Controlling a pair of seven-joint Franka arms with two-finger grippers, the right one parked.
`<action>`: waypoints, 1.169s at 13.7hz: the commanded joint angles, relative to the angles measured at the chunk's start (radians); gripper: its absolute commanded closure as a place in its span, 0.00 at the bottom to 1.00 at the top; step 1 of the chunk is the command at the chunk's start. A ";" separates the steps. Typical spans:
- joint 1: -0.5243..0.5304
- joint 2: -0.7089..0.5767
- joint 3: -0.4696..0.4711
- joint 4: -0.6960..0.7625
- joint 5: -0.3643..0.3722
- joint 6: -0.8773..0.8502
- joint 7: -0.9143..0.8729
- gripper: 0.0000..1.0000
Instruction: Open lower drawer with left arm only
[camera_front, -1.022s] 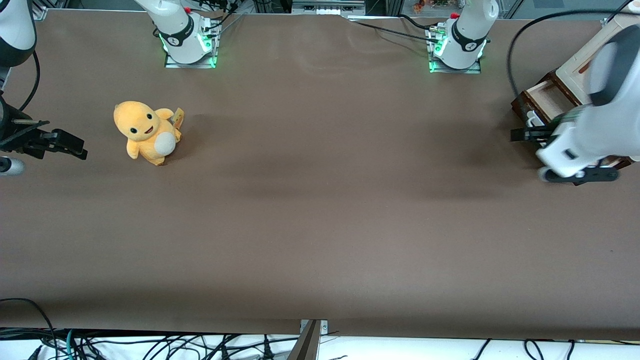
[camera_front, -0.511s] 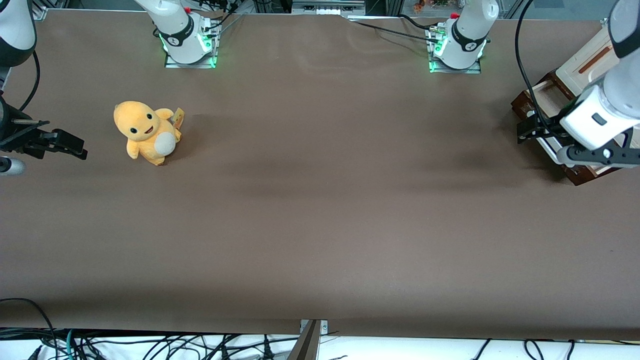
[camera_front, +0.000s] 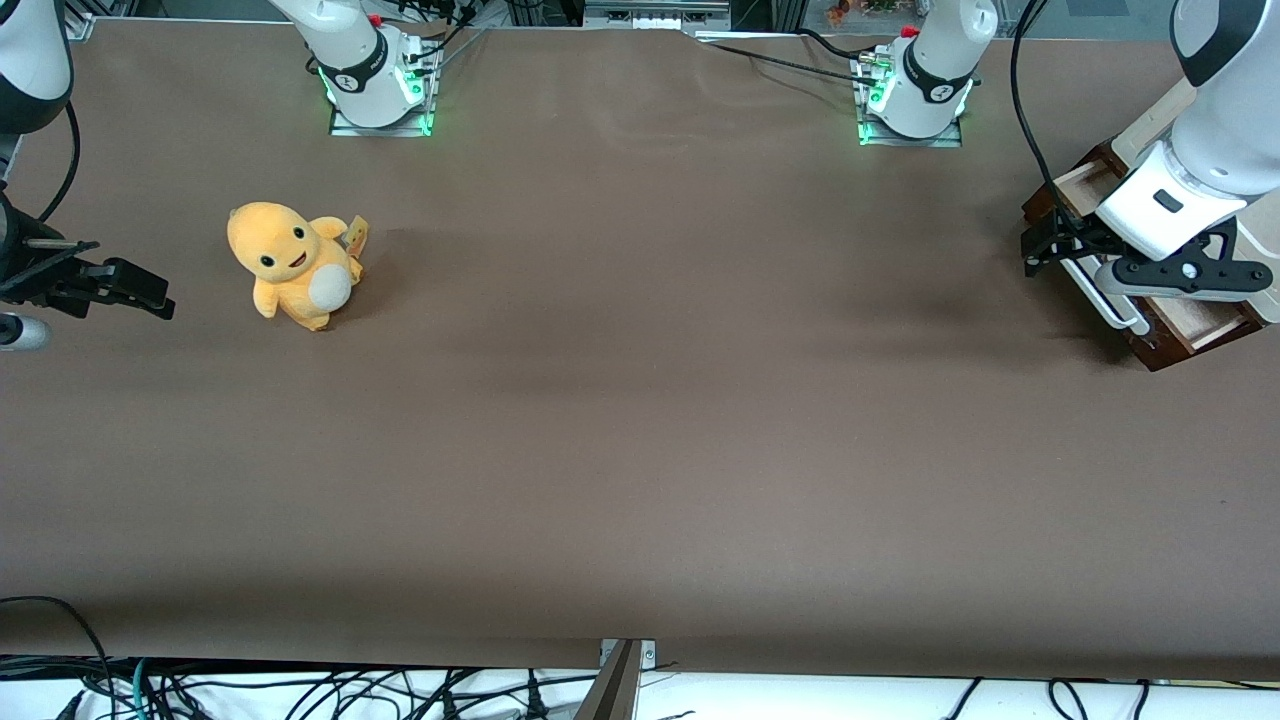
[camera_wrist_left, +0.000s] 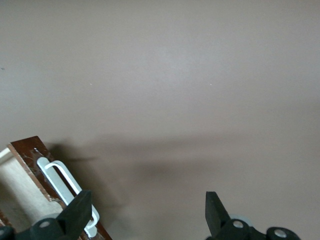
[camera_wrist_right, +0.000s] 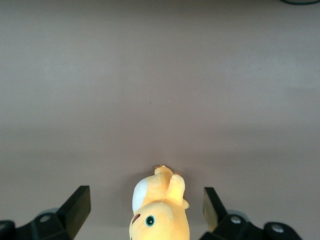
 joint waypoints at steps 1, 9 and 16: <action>0.071 -0.017 -0.048 -0.012 -0.044 0.011 0.029 0.00; 0.040 -0.020 -0.018 -0.009 -0.031 0.007 0.029 0.00; 0.020 -0.020 0.005 -0.009 -0.031 0.005 0.030 0.00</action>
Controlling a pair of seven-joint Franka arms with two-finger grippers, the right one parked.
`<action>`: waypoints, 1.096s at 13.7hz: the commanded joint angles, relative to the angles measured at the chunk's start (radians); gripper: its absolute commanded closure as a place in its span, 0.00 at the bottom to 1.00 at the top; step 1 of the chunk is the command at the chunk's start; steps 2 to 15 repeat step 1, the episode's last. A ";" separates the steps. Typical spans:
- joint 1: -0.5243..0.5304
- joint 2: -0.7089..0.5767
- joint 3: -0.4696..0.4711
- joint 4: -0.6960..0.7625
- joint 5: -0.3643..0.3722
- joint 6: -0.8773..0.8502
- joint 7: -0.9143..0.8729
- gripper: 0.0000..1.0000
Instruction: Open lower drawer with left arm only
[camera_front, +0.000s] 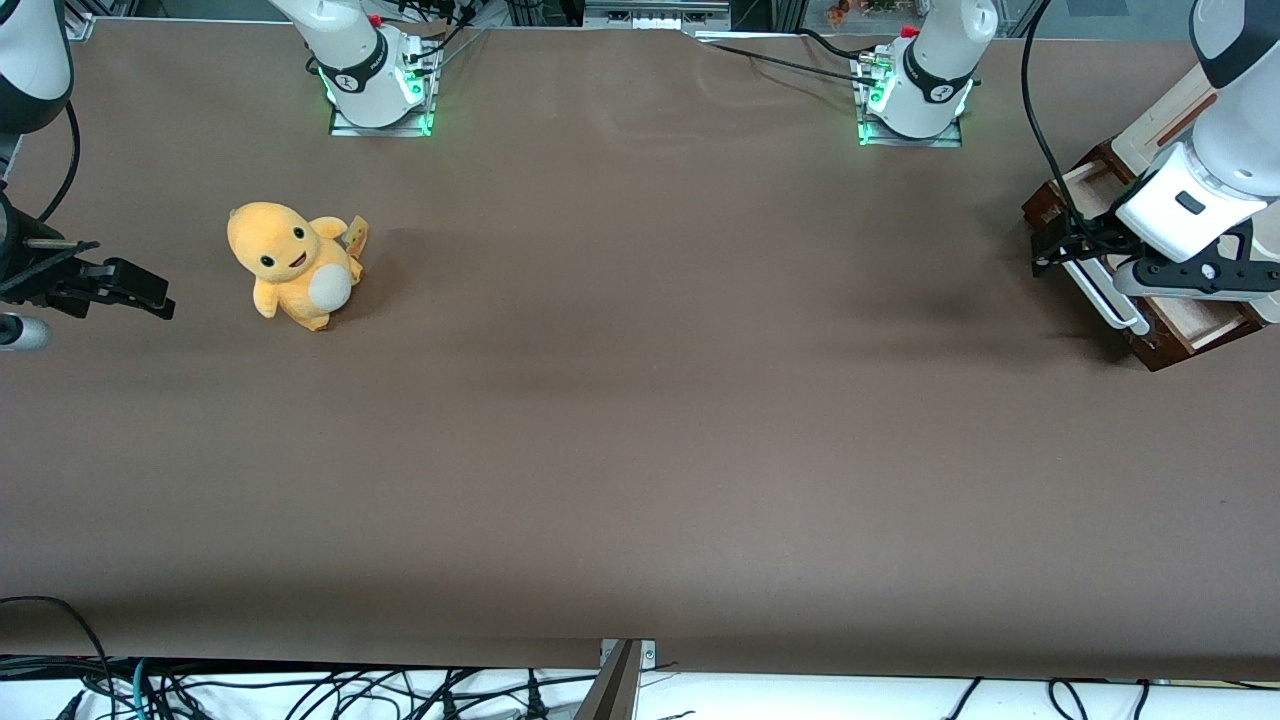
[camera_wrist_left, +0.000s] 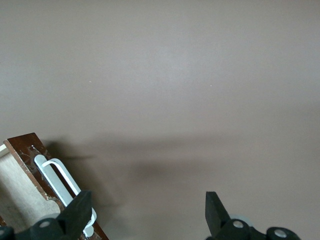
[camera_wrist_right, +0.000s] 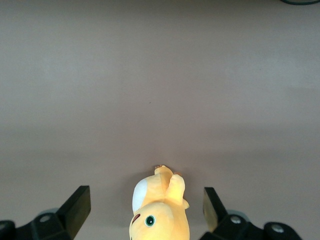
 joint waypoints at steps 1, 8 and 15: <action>-0.011 -0.017 0.014 -0.009 -0.019 0.001 0.027 0.00; -0.011 -0.017 0.014 -0.009 -0.019 0.001 0.027 0.00; -0.011 -0.017 0.014 -0.009 -0.019 0.001 0.027 0.00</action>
